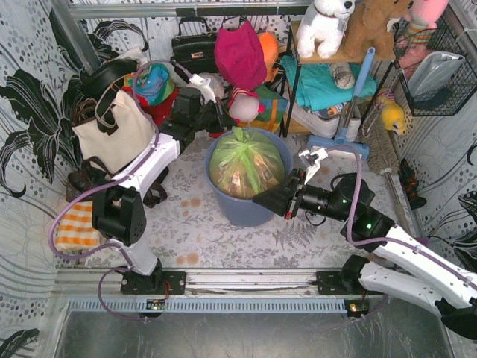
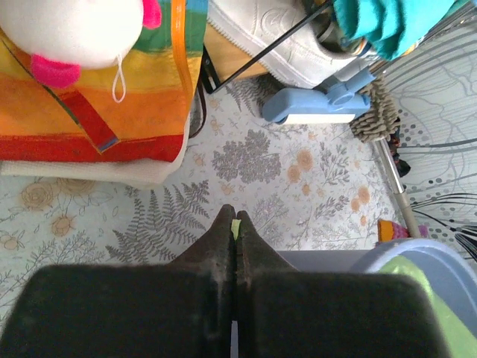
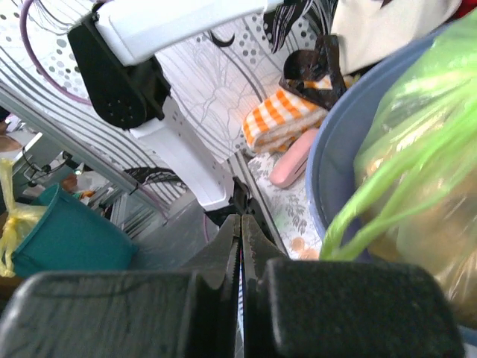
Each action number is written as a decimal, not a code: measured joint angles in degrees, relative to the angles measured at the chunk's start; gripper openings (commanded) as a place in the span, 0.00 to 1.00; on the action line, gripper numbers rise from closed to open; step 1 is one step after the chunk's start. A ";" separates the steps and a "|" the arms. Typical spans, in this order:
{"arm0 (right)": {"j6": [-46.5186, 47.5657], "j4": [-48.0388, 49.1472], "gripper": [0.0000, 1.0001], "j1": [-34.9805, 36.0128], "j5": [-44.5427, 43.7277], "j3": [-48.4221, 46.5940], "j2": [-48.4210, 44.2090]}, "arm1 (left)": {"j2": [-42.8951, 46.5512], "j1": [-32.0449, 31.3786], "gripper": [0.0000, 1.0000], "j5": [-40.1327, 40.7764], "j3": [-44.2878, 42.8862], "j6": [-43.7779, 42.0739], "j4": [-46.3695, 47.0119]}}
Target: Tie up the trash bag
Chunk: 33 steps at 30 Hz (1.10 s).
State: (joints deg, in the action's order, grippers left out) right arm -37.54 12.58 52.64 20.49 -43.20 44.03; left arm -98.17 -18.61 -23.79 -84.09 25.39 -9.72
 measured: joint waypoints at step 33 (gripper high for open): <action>-1.07 -29.88 0.38 0.02 -10.80 -20.37 15.02 | 2.78 0.00 0.00 -2.73 -2.47 0.68 -0.20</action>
State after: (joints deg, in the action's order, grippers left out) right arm -38.61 -17.30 52.66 9.69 -63.57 59.05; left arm -95.39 -18.61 -26.52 -86.56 26.06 -9.91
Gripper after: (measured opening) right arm 0.384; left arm 0.011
